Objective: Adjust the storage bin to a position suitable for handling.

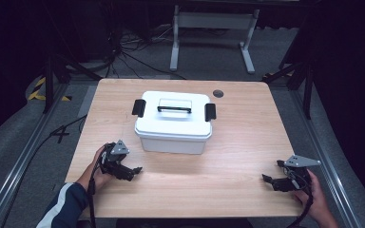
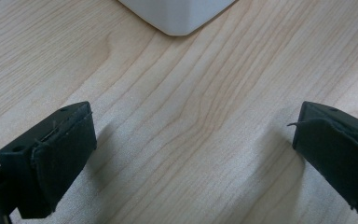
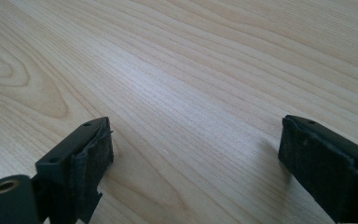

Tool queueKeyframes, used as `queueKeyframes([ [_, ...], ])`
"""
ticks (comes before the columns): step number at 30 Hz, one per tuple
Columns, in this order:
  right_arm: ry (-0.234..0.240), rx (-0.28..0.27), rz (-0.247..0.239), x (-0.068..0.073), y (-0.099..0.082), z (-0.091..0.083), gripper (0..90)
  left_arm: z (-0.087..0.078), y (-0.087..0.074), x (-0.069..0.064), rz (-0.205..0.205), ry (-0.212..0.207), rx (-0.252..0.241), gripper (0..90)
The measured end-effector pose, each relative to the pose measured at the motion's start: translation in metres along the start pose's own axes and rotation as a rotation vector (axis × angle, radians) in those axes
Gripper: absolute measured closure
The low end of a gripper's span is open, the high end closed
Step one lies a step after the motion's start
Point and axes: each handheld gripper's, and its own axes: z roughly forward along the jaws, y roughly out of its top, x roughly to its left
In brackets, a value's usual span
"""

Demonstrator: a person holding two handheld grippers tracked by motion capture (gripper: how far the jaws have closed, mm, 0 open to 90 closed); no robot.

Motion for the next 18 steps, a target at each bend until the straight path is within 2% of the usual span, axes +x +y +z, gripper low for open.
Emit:
queueKeyframes([
  [4,0.001,-0.003,0.003,-0.0007,0.0006,0.0008,9.5,-0.0003,-0.0008,-0.0015,-0.014,0.003,-0.003,0.1],
  [7,0.002,0.004,0.0,-0.0016,0.002,0.0022,8.1,-0.0015,-0.0018,-0.001,-0.009,0.004,0.002,0.1],
  [11,0.004,0.006,-0.001,-0.002,0.003,0.0035,7.7,-0.0021,-0.0037,0.0014,0.012,-0.02,-0.007,0.0],
  [12,0.003,0.006,-0.001,-0.002,0.0031,0.0035,7.7,-0.003,-0.0039,0.0031,0.03,-0.03,-0.002,0.1],
  [14,0.004,0.006,-0.005,-0.0021,0.0036,0.0041,7.6,-0.0032,-0.0042,0.0035,0.033,-0.034,-0.002,0.0],
  [18,0.045,0.011,-0.041,-0.0068,0.0064,0.007,6.1,-0.0032,-0.0045,0.0041,0.036,-0.037,-0.004,0.0],
])
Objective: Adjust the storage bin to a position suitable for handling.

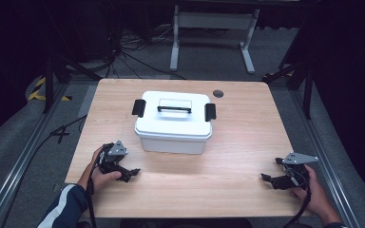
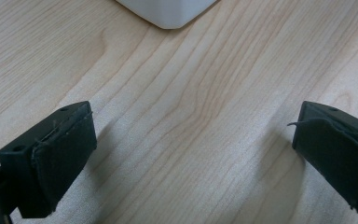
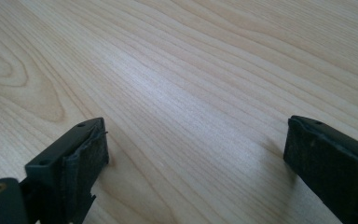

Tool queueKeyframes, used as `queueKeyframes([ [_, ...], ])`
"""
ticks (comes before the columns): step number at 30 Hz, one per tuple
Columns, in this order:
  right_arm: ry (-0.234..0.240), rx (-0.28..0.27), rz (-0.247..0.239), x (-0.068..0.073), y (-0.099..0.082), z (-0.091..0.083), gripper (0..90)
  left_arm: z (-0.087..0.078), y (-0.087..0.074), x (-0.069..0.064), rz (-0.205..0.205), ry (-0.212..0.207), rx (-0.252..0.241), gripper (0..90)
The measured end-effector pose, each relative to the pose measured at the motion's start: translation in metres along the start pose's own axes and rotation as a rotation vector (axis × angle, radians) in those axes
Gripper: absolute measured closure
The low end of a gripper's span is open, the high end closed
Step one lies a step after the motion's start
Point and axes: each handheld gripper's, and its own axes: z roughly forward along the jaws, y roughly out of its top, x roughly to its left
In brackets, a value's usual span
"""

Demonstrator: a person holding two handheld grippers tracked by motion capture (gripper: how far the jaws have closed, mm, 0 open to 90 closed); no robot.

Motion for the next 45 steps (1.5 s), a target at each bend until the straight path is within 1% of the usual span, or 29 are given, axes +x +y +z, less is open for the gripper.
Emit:
queueKeyframes([
  [5,0.014,0.016,-0.014,-0.002,0.003,0.001,5.4,0.0,0.0,0.0,0.0,0.0,0.0,0.1],
  [9,0.019,0.056,-0.024,-0.002,0.008,0.002,5.5,0.0,0.0,0.0,-0.002,-0.007,0.002,0.0],
  [10,0.02,0.066,-0.025,-0.002,0.009,0.002,5.7,0.0,0.0,0.001,0.008,-0.004,-0.002,0.0],
  [12,0.026,0.084,-0.031,-0.002,0.012,0.002,7.5,0.001,0.001,0.001,0.012,-0.007,-0.002,0.0],
  [14,0.029,0.113,-0.052,-0.001,0.016,0.002,9.6,0.001,0.001,0.001,0.011,-0.012,-0.002,0.0],
  [15,0.036,0.125,-0.065,-0.001,0.018,0.001,11.2,0.0,0.001,0.002,0.014,-0.016,0.006,0.0],
  [16,0.039,0.128,-0.081,-0.001,0.019,0.001,13.1,0.001,0.001,0.001,0.011,-0.012,-0.002,0.0],
  [17,0.056,0.136,-0.089,-0.001,0.02,0.001,16.0,0.001,0.001,0.001,0.011,-0.012,-0.002,0.0],
  [18,0.061,0.14,-0.094,-0.002,0.022,0.001,16.8,0.001,0.001,0.001,0.011,-0.012,-0.003,0.0],
  [19,0.057,0.141,-0.102,-0.002,0.023,0.001,17.0,0.001,0.001,0.001,0.01,-0.012,-0.003,0.0],
  [20,0.055,0.142,-0.103,-0.002,0.025,0.001,18.1,0.001,0.0,0.001,0.008,-0.012,-0.004,0.1],
  [21,0.063,0.141,-0.107,-0.002,0.027,0.001,20.7,0.001,0.0,0.001,0.01,-0.01,-0.004,0.1],
  [23,0.075,0.12,-0.12,-0.001,0.033,0.0,22.7,0.0,0.0,0.001,0.005,-0.009,-0.001,0.3],
  [25,0.077,0.116,-0.131,0.001,0.039,-0.001,24.8,0.0,0.0,0.001,0.01,-0.009,0.0,0.3],
  [27,0.082,0.108,-0.155,0.002,0.048,-0.003,26.1,-0.002,-0.001,0.001,0.01,-0.009,0.006,0.3],
  [29,0.085,0.106,-0.182,0.005,0.06,-0.005,27.1,-0.001,-0.001,0.001,0.01,-0.007,-0.002,0.3],
  [31,0.084,0.09,-0.206,0.007,0.071,-0.008,28.5,-0.002,-0.001,0.001,0.01,-0.008,0.004,0.3],
  [32,0.087,0.085,-0.216,0.009,0.08,-0.01,28.6,-0.002,-0.002,0.001,0.014,-0.005,0.001,0.3],
  [33,0.094,0.08,-0.226,0.01,0.087,-0.011,29.3,-0.002,-0.003,0.0,0.0,-0.005,-0.005,0.3],
  [34,0.09,0.073,-0.244,0.011,0.096,-0.012,30.3,-0.002,-0.003,0.0,-0.001,-0.005,-0.004,0.3],
  [35,0.085,0.079,-0.248,0.012,0.101,-0.013,30.6,-0.003,-0.003,0.0,0.001,-0.006,0.0,0.3],
  [37,0.084,0.075,-0.281,0.015,0.114,-0.014,31.2,-0.003,-0.003,0.0,0.003,-0.005,0.001,0.3],
  [38,0.083,0.076,-0.286,0.017,0.121,-0.015,31.6,-0.003,-0.003,0.0,0.004,-0.007,0.001,0.3],
  [42,0.07,0.08,-0.336,0.026,0.143,-0.02,32.1,-0.003,-0.003,0.001,0.008,-0.013,0.001,0.2],
  [44,0.08,0.077,-0.361,0.029,0.155,-0.022,32.3,-0.003,-0.003,0.001,0.008,-0.013,0.001,0.2],
  [45,0.072,0.081,-0.375,0.031,0.161,-0.023,32.3,-0.003,-0.003,0.001,0.007,-0.012,0.001,0.2],
])
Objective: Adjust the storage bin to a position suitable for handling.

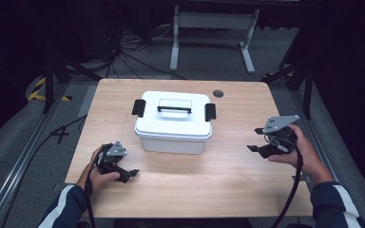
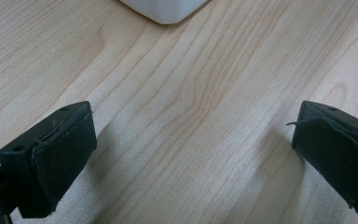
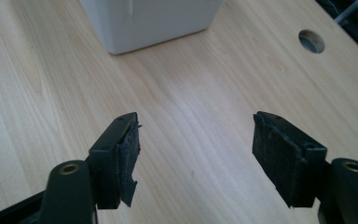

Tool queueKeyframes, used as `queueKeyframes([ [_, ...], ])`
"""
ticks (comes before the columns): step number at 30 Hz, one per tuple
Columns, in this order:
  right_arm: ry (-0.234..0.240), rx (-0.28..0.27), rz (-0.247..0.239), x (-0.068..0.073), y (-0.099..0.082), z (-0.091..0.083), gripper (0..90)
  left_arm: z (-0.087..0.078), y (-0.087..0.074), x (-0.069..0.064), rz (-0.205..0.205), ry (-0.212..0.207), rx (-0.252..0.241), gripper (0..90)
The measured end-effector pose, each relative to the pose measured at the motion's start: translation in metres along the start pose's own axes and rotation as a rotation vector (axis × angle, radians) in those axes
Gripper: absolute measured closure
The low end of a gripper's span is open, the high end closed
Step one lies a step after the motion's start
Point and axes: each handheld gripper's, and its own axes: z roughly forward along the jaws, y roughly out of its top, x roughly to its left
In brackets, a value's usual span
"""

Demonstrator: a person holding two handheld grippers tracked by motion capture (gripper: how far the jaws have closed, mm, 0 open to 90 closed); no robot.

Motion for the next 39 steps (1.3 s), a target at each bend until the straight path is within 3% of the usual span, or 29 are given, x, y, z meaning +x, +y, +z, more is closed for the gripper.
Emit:
queueKeyframes([
  [11,0.006,-0.006,-0.113,-0.006,0.057,-0.003,36.6,0.0,0.0,0.0,-0.002,0.002,0.001,0.2],
  [18,0.011,-0.012,-0.134,-0.008,0.078,0.005,38.9,0.0,0.0,0.0,-0.003,0.001,0.001,0.2],
  [25,0.024,-0.052,-0.164,-0.009,0.108,0.011,41.9,0.0,0.0,-0.001,-0.005,0.005,0.0,0.2],
  [39,0.052,-0.011,-0.254,0.001,0.161,0.035,47.9,0.0,0.0,0.0,-0.001,0.007,0.001,0.3],
])
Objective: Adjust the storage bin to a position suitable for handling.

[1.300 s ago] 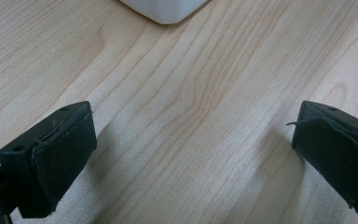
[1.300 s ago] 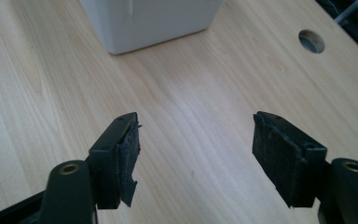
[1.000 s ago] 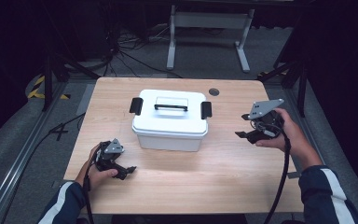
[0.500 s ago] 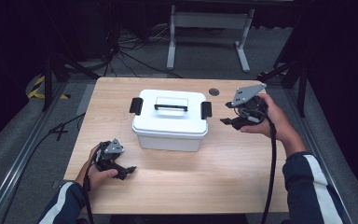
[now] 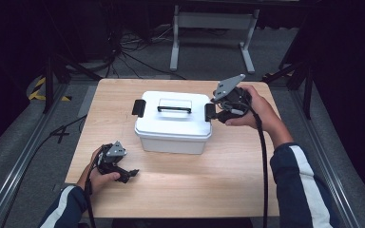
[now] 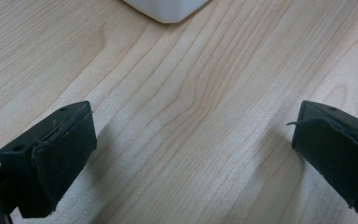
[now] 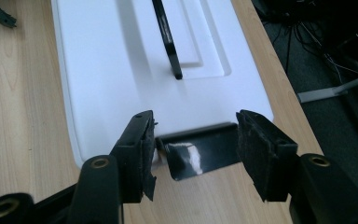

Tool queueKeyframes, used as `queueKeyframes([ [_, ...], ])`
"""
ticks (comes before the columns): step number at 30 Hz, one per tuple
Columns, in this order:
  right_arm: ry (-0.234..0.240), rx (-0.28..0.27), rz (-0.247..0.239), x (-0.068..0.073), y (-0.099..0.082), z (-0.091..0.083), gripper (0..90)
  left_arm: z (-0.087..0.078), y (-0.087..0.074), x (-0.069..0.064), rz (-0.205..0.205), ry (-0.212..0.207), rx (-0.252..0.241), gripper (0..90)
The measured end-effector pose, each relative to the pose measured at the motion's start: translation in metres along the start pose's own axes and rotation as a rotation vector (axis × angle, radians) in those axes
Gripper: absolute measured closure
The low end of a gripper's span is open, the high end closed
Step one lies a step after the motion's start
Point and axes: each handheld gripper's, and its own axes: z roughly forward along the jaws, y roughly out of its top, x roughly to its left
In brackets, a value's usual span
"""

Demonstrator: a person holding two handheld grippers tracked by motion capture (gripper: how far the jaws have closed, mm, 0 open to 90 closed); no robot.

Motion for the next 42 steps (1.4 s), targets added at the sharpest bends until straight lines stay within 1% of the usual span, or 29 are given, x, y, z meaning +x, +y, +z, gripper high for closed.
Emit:
queueKeyframes([
  [3,0.006,0.014,-0.023,0.001,0.009,0.007,48.5,0.0,0.0,0.0,0.0,0.0,-0.001,0.2],
  [9,0.032,0.034,-0.066,0.006,0.029,0.021,50.2,0.0,0.0,0.0,-0.003,0.003,0.002,0.2],
  [11,0.034,0.044,-0.082,0.006,0.035,0.025,50.5,-0.001,0.0,-0.001,-0.004,0.004,0.003,0.2],
  [17,0.057,0.058,-0.121,0.006,0.048,0.038,54.3,-0.001,-0.001,-0.001,-0.007,0.006,0.0,0.3],
  [19,0.06,0.072,-0.118,0.008,0.051,0.042,56.3,-0.001,-0.001,-0.001,-0.011,0.005,0.002,0.3],
  [21,0.07,0.076,-0.132,0.008,0.054,0.046,56.9,-0.001,-0.001,-0.001,-0.007,0.006,0.0,0.2],
  [24,0.079,0.085,-0.148,0.009,0.06,0.053,60.2,-0.001,-0.001,-0.001,-0.01,0.005,0.003,0.2],
  [26,0.089,0.093,-0.144,0.009,0.062,0.057,62.3,-0.001,-0.001,-0.001,-0.01,0.005,0.003,0.3],
  [27,0.083,0.092,-0.151,0.009,0.064,0.06,63.2,-0.001,-0.001,-0.001,-0.01,0.005,0.002,0.3],
  [28,0.086,0.097,-0.145,0.01,0.065,0.061,64.0,-0.001,-0.001,-0.001,-0.01,0.005,0.003,0.3],
  [29,0.086,0.09,-0.164,0.009,0.067,0.064,65.6,-0.001,-0.001,-0.001,-0.01,0.005,0.0,0.3],
  [30,0.092,0.1,-0.156,0.01,0.068,0.065,66.9,-0.001,-0.001,-0.001,-0.012,0.001,-0.002,0.2],
  [32,0.088,0.098,-0.169,0.011,0.07,0.068,69.5,-0.001,-0.002,-0.001,-0.008,0.002,-0.001,0.3],
  [33,0.092,0.101,-0.167,0.012,0.071,0.069,72.1,-0.001,-0.002,-0.001,-0.007,0.003,0.0,0.3],
  [34,0.089,0.096,-0.187,0.011,0.072,0.07,73.5,-0.002,-0.002,-0.001,-0.007,0.002,0.002,0.2],
  [35,0.085,0.094,-0.179,0.012,0.073,0.07,75.2,-0.002,-0.002,-0.001,-0.007,0.002,0.0,0.3],
  [37,0.079,0.081,-0.197,0.011,0.075,0.071,79.1,-0.002,-0.002,-0.002,-0.012,0.002,0.002,0.3],
  [38,0.077,0.088,-0.181,0.012,0.075,0.07,80.8,-0.002,-0.002,-0.002,-0.012,0.002,0.003,0.2],
  [39,0.075,0.076,-0.199,0.011,0.076,0.071,83.3,-0.002,-0.002,-0.002,-0.012,0.002,0.003,0.2],
  [40,0.07,0.071,-0.205,0.011,0.076,0.071,84.1,-0.002,-0.002,-0.002,-0.012,0.002,0.003,0.3],
  [41,0.069,0.077,-0.207,0.011,0.076,0.07,84.5,-0.002,-0.002,-0.002,-0.013,0.002,0.003,0.2],
  [42,0.065,0.076,-0.221,0.011,0.076,0.07,84.7,-0.002,-0.002,-0.002,-0.012,0.002,0.003,0.3],
])
